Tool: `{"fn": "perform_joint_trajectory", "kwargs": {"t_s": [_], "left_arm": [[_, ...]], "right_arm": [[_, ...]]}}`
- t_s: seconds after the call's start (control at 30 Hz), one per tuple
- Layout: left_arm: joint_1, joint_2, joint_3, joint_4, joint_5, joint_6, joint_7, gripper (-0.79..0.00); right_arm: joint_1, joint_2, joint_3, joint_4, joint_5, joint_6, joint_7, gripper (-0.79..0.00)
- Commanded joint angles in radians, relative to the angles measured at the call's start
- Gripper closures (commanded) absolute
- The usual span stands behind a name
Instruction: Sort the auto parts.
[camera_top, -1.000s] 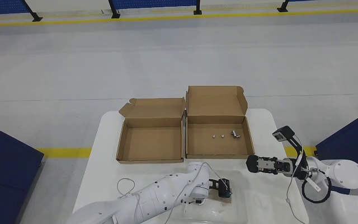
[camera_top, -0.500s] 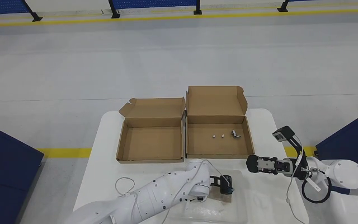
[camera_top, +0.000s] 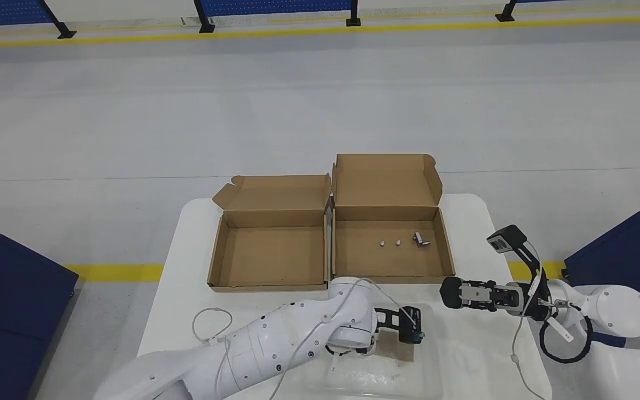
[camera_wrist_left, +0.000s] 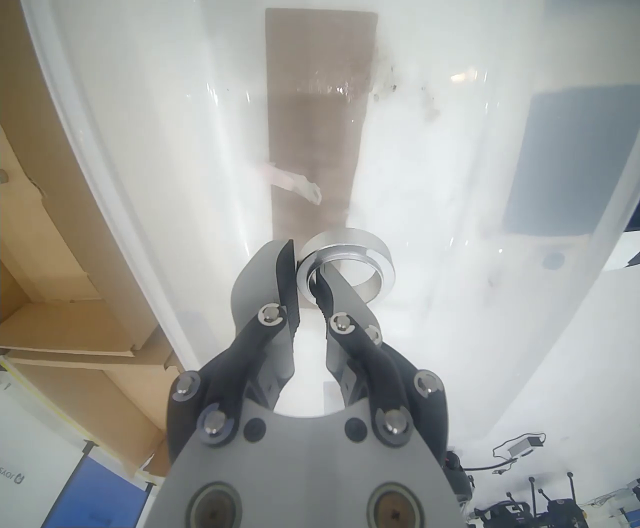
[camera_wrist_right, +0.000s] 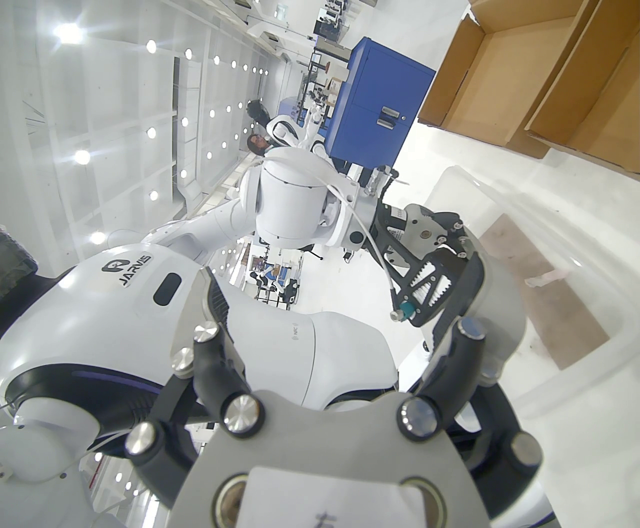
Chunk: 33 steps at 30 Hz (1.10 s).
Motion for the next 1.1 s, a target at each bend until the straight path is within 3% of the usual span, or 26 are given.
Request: {"fn": "perform_joint_trajectory", "kwargs": {"t_s": [0.0,0.13,0.2,0.3,0.53,0.73,0.87,1.07], "left_arm": [[0.000,0.000,0.000,0.000,0.000,0.000,0.000,0.000],[0.003,0.000,-0.003,-0.001,-0.002,0.003,0.012,0.000],[0.020,0.011,-0.032,0.003,-0.009,-0.006,0.095,0.000],[0.050,0.051,-0.109,0.012,-0.002,-0.062,0.220,0.000],[0.167,0.152,-0.313,-0.093,0.018,-0.217,0.447,0.000],[0.268,0.213,-0.445,-0.144,0.055,-0.354,0.590,0.000],[0.310,0.236,-0.510,-0.171,0.075,-0.402,0.684,0.000],[0.310,0.236,-0.510,-0.171,0.075,-0.402,0.684,0.000]], "right_arm": [[0.000,0.000,0.000,0.000,0.000,0.000,0.000,-0.785],[0.000,0.000,0.000,0.000,0.000,0.000,0.000,-0.785],[0.000,0.000,0.000,0.000,0.000,0.000,0.000,-0.785],[0.000,0.000,0.000,0.000,0.000,0.000,0.000,-0.785],[0.000,0.000,0.000,0.000,0.000,0.000,0.000,-0.785],[0.000,0.000,0.000,0.000,0.000,0.000,0.000,-0.785],[0.000,0.000,0.000,0.000,0.000,0.000,0.000,-0.785],[0.000,0.000,0.000,0.000,0.000,0.000,0.000,-0.785]]}}
